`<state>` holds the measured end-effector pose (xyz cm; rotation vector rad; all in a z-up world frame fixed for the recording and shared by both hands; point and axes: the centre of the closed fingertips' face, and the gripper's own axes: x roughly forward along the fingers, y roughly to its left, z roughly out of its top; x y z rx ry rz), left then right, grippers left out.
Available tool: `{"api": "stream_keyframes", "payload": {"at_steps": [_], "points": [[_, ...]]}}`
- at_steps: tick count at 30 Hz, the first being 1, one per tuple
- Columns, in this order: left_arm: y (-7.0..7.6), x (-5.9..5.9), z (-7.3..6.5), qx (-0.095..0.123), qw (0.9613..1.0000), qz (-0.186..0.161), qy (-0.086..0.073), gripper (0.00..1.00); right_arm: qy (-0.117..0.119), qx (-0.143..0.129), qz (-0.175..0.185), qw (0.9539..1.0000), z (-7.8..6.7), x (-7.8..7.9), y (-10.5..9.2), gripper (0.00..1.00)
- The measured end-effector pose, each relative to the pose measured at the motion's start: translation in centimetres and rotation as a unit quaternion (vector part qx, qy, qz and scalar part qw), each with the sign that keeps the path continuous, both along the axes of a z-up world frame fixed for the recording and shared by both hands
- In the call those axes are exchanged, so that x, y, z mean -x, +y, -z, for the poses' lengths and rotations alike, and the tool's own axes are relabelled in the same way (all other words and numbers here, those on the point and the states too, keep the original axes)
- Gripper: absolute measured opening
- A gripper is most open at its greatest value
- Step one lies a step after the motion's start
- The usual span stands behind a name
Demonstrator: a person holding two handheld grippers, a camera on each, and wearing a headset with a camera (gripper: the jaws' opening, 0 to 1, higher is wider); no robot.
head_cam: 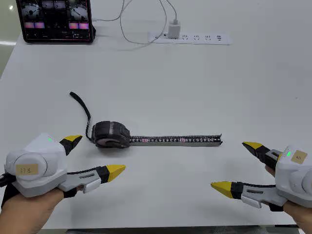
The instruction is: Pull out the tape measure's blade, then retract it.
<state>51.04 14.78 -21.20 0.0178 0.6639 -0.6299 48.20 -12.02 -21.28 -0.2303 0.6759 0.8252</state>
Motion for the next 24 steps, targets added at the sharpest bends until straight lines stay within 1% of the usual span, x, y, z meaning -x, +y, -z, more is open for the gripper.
{"api": "stream_keyframes", "payload": {"at_steps": [7, 9, 15, 20, 24], "points": [[-0.6, -0.5, 0.0, 0.005, 1.0000, 0.001, 0.001, 0.82, 0.002, 0.001, 0.000, 1.0000, 0.1, 0.1, 0.0, 0.80], [-0.9, -0.6, -0.2, 0.010, 1.0000, 0.002, 0.000, 0.82, 0.002, 0.001, 0.000, 1.0000, 0.1, 0.1, 0.0, 0.80], [-1.6, -0.8, -0.1, 0.007, 0.9999, 0.009, -0.002, 0.81, 0.002, 0.001, 0.000, 1.0000, 0.1, 0.1, -0.1, 0.80], [-1.4, -1.1, -0.2, 0.012, 0.9999, -0.002, 0.001, 0.81, 0.002, 0.001, 0.000, 1.0000, 0.2, 0.2, -0.1, 0.80], [-1.5, -1.3, -0.2, 0.022, 0.9996, -0.018, 0.002, 0.81, 0.003, 0.005, -0.004, 1.0000, 0.3, 0.1, -0.1, 0.78]]}}
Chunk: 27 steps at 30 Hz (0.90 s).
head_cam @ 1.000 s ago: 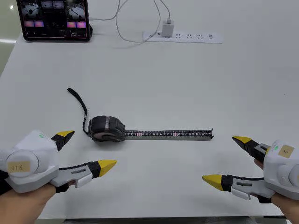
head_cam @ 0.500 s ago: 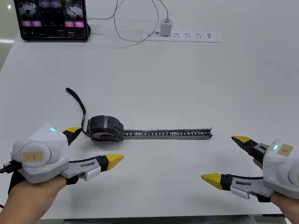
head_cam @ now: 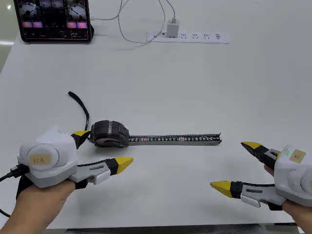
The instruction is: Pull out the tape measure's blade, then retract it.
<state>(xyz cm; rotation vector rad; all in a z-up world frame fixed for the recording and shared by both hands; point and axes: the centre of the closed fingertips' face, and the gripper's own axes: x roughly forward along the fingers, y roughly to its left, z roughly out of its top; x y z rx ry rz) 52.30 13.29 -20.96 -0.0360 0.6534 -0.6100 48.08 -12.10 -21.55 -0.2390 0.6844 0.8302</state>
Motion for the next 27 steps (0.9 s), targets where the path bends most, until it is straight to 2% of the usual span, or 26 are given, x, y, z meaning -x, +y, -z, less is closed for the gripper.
{"api": "stream_keyframes", "payload": {"at_steps": [3, 10, 13, 16, 19, 24, 27], "points": [[0.0, -0.2, -0.1, 0.006, 0.9999, -0.014, 0.001, 0.80, 0.004, -0.001, -0.002, 1.0000, 0.1, -0.1, 0.0, 0.77], [0.0, -0.8, 0.1, -0.002, 0.9987, -0.050, 0.002, 0.79, 0.008, 0.010, -0.016, 0.9998, 0.4, -0.4, -0.1, 0.75], [0.1, -0.9, 0.1, 0.004, 0.9979, -0.064, 0.003, 0.78, 0.008, 0.015, -0.023, 0.9996, 0.4, -0.7, -0.2, 0.74], [0.0, -1.0, 0.3, -0.010, 0.9980, -0.063, 0.001, 0.77, 0.004, 0.022, -0.034, 0.9992, 0.4, -1.0, -0.4, 0.69], [0.3, -1.2, 0.4, -0.005, 0.9973, -0.073, 0.003, 0.76, 0.006, 0.027, -0.041, 0.9988, 0.6, -1.4, -0.6, 0.67], [0.3, -1.6, 0.7, -0.014, 0.9964, -0.084, 0.003, 0.75, 0.010, 0.040, -0.057, 0.9975, 0.7, -1.9, -0.8, 0.65], [0.5, -1.8, 0.6, -0.005, 0.9952, -0.098, 0.007, 0.75, 0.008, 0.052, -0.069, 0.9962, 0.8, -2.2, -1.1, 0.63]]}}
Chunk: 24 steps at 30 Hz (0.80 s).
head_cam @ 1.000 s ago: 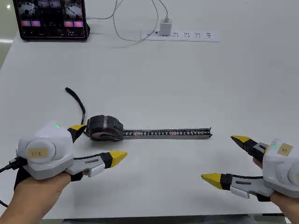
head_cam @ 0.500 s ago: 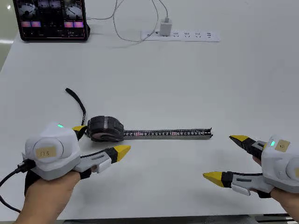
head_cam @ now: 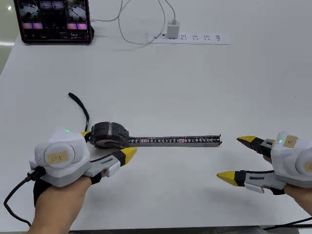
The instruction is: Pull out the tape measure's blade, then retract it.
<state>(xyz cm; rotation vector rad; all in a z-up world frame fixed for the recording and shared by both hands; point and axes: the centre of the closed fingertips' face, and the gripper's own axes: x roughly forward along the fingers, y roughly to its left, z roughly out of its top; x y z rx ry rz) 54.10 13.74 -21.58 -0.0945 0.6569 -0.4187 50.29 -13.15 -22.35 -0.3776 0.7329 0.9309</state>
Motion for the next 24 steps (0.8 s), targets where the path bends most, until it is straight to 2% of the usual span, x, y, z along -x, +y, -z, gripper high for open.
{"api": "stream_keyframes", "payload": {"at_steps": [12, 18, 24], "points": [[-0.1, -0.5, 0.4, -0.012, 0.9997, -0.020, 0.002, 0.74, 0.000, 0.041, -0.058, 0.9975, 0.1, -1.9, -0.5, 0.54], [-0.1, -0.8, 0.6, -0.009, 0.9993, -0.036, 0.005, 0.74, 0.000, 0.067, -0.095, 0.9932, 0.3, -2.8, -0.4, 0.52], [-0.1, -1.0, 0.9, -0.011, 0.9987, -0.049, 0.010, 0.74, 0.004, 0.078, -0.119, 0.9898, 0.5, -3.5, -0.3, 0.47]]}}
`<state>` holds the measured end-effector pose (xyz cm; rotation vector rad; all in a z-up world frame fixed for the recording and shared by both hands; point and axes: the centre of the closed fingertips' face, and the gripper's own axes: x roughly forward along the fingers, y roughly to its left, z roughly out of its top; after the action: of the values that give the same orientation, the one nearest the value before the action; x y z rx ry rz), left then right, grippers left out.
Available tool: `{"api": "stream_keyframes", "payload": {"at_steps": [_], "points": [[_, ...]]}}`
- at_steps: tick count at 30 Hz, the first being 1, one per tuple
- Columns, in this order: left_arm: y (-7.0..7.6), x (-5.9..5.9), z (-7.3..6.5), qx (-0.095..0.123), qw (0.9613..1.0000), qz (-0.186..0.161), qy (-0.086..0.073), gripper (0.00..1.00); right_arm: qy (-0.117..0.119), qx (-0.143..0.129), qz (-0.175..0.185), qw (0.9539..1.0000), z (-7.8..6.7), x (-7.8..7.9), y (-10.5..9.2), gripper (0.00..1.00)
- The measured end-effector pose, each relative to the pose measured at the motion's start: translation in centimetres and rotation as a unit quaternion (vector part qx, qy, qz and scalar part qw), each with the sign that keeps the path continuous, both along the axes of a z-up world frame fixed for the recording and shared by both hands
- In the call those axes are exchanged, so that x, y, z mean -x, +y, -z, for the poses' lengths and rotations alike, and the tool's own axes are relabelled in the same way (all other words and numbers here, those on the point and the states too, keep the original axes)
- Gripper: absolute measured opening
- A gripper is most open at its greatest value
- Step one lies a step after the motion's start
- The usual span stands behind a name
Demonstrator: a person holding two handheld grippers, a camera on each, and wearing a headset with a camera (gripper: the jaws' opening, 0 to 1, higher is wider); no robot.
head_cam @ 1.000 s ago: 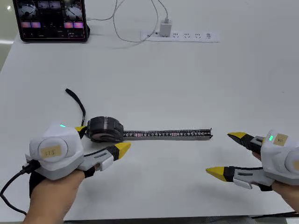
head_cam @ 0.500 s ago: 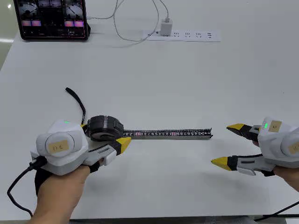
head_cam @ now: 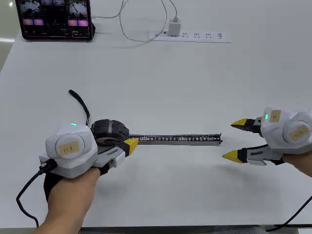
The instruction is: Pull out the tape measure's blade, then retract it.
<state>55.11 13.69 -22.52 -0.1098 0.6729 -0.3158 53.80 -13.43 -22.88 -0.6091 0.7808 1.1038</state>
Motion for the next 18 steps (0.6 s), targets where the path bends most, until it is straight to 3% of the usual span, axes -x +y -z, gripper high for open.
{"api": "stream_keyframes", "payload": {"at_steps": [7, 18], "points": [[0.3, -0.3, 0.2, -0.010, 0.9997, -0.018, 0.008, 0.70, 0.008, 0.011, -0.025, 0.9996, 0.4, -0.7, 0.0, 0.41], [0.5, -0.7, 0.3, -0.004, 0.9986, -0.050, 0.017, 0.67, 0.022, 0.027, -0.057, 0.9978, 1.1, -1.1, 0.5, 0.33]]}}
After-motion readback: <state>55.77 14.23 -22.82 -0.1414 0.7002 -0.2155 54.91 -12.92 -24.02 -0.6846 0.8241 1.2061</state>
